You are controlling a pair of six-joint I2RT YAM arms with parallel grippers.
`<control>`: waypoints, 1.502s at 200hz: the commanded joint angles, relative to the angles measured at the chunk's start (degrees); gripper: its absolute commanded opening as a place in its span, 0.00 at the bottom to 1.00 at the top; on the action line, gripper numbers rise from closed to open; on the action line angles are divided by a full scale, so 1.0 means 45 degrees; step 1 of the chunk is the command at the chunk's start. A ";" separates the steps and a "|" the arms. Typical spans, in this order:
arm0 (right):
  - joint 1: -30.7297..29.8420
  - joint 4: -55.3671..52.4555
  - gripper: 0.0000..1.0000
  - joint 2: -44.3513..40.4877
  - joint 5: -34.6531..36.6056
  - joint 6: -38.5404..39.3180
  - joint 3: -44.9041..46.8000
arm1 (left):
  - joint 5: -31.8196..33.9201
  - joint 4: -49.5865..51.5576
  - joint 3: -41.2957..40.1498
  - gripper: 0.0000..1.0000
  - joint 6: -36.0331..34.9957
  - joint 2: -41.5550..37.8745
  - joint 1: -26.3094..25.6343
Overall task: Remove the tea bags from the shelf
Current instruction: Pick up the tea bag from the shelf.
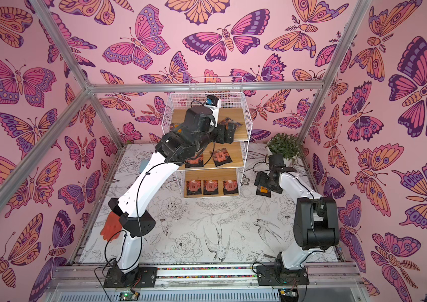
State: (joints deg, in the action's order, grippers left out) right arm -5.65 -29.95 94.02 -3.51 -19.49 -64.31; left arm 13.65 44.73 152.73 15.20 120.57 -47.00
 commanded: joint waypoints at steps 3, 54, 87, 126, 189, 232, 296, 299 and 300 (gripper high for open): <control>0.0064 0.0024 0.91 0.0177 0.0047 -0.0024 -0.0187 | -0.0104 0.0454 -0.0102 1.00 -0.0118 0.0545 -0.0117; 0.0064 0.0094 0.91 0.0178 -0.0036 -0.0054 -0.0158 | 0.0706 0.1410 -0.0093 1.00 -0.0854 0.0820 -0.0509; 0.0074 0.0117 0.91 0.0179 -0.0059 -0.0064 -0.0165 | 0.1260 0.1983 -0.0098 0.99 -0.1086 0.0993 -0.0560; 0.0064 0.0109 0.92 0.0143 -0.0075 -0.0054 -0.0176 | 0.1807 0.2811 -0.0062 0.88 -0.1249 0.1301 -0.0551; 0.0064 0.0099 0.91 0.0103 -0.0061 -0.0015 -0.0161 | 0.1696 0.3452 -0.0051 0.52 -0.1195 0.1514 -0.0436; 0.0064 0.0075 0.91 0.0055 -0.0062 0.0009 -0.0193 | 0.1246 0.3663 -0.0037 0.30 -0.0803 0.1502 -0.0192; 0.0064 0.0114 0.91 0.0012 -0.0099 -0.0036 -0.0144 | 0.0771 0.3752 -0.0045 0.00 -0.0479 0.1294 -0.0065; 0.0064 0.0131 0.91 0.0006 -0.0090 -0.0036 -0.0144 | 0.0733 0.3751 -0.0051 0.00 -0.0455 0.1282 -0.0060; 0.0064 0.0132 0.91 0.0006 -0.0085 -0.0041 -0.0153 | 0.0715 0.3751 -0.0052 0.00 -0.0452 0.1277 -0.0062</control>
State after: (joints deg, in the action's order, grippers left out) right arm -5.65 -29.54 94.02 -3.53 -19.49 -64.31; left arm 21.61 49.47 155.28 11.20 122.74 -46.98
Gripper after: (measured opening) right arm 0.913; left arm 0.038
